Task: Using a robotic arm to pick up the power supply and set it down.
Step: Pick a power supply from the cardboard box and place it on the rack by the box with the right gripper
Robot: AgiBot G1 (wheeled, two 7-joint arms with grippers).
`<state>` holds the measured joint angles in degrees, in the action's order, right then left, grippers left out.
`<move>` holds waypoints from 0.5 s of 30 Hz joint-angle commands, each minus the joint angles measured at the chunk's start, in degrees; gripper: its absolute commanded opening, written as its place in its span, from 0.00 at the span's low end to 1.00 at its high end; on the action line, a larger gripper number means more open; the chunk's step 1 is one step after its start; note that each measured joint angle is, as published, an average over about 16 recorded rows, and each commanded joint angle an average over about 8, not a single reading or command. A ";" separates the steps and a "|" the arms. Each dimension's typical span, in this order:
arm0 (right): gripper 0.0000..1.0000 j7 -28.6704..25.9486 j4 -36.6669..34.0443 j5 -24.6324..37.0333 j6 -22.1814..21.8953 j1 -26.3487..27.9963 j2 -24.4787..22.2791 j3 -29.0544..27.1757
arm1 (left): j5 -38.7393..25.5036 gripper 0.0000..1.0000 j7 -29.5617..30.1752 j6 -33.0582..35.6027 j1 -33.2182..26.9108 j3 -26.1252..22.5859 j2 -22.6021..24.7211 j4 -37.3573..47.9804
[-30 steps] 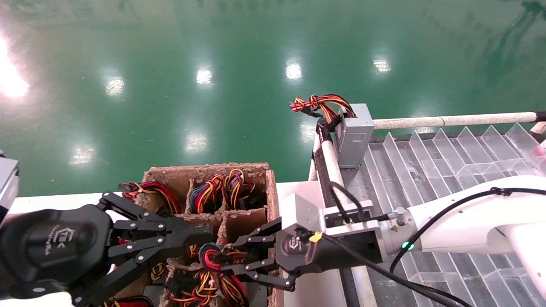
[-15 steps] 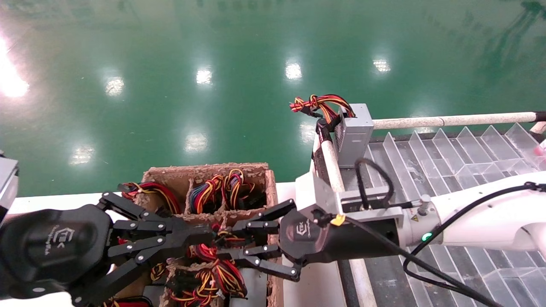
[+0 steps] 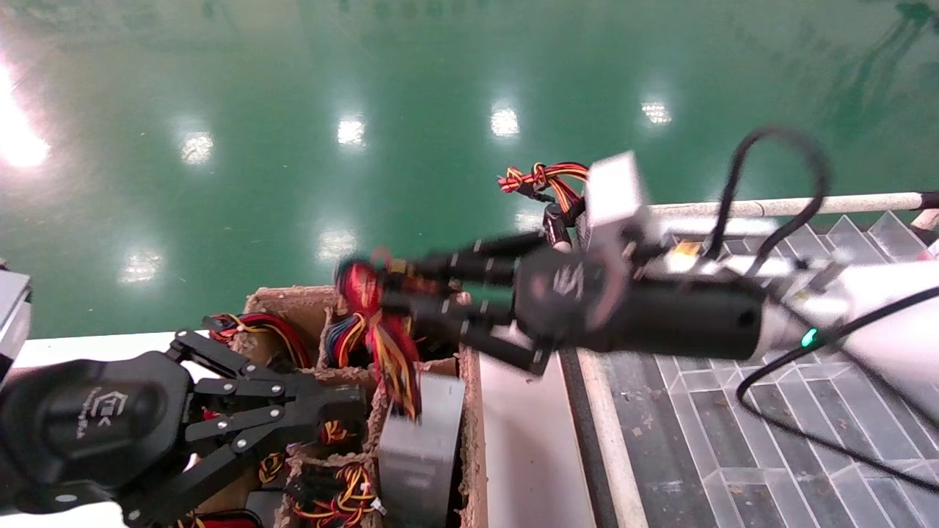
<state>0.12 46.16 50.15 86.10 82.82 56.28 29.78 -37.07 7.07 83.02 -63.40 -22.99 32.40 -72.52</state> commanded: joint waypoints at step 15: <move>0.00 1.44 3.61 -5.87 -4.97 3.96 -6.15 -7.35 | 0.00 0.00 0.00 0.00 0.00 0.00 0.00 0.00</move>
<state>1.31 49.64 44.22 81.45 86.22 49.74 22.51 -37.06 7.06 83.02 -63.40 -22.99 32.39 -72.52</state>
